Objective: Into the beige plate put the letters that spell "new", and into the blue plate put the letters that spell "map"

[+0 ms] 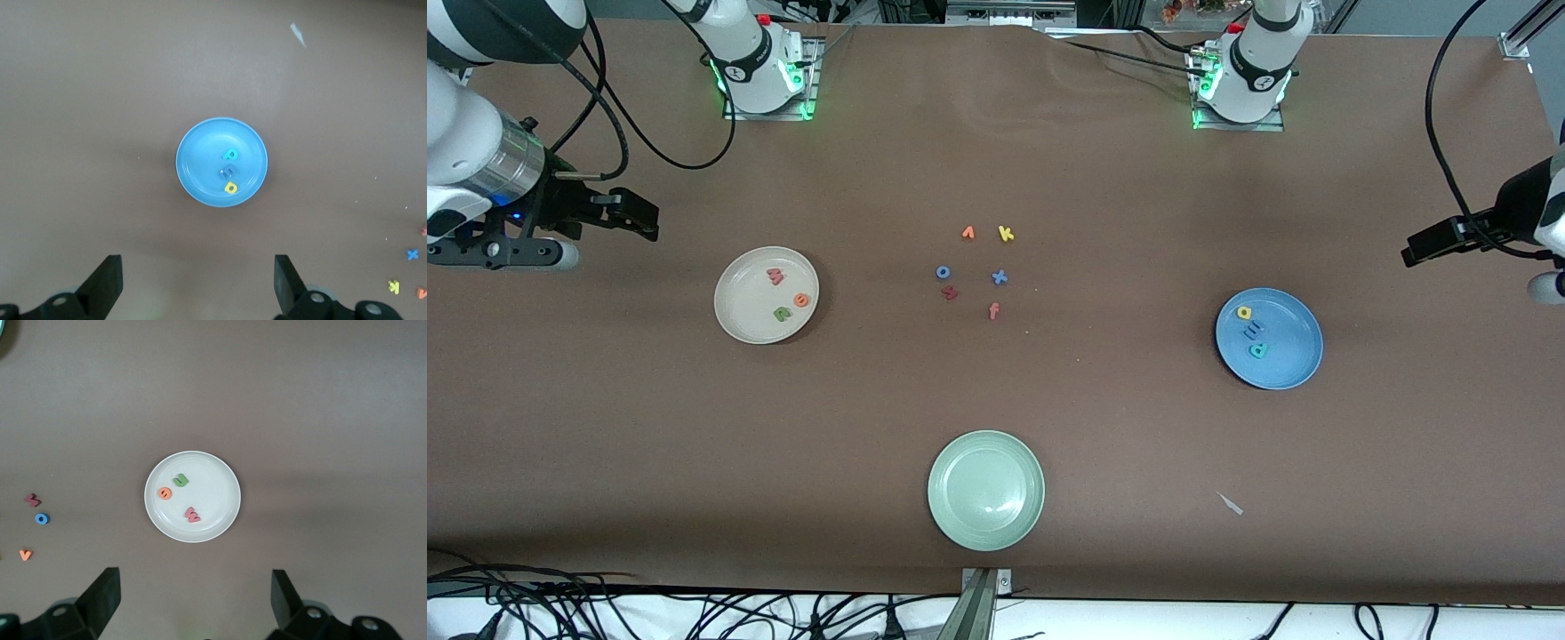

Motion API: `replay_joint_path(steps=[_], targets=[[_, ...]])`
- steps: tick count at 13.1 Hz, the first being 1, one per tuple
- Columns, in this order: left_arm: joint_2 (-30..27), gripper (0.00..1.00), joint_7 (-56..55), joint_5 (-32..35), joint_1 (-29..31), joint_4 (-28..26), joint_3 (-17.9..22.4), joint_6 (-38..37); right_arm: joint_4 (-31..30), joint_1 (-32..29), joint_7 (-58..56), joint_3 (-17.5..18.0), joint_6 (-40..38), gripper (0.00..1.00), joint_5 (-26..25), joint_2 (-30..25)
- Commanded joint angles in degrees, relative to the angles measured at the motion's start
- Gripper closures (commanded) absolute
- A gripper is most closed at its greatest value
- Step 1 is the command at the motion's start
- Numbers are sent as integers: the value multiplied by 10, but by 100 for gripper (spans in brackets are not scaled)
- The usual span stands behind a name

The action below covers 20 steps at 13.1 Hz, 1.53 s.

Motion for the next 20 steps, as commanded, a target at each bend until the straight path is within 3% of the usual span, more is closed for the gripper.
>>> replay_joint_path(steps=[1, 3, 20], targets=[[-55, 0, 24, -11, -12, -71, 14, 42, 17, 1, -4, 0, -10, 0, -9, 8], [-61, 0, 69, -10, -14, -80, 24, 50, 17, 1, -4, 0, -10, 0, -9, 9], [-52, 0, 70, -11, -6, -80, 22, 58, 17, 1, -3, 0, -9, 0, -8, 9]])
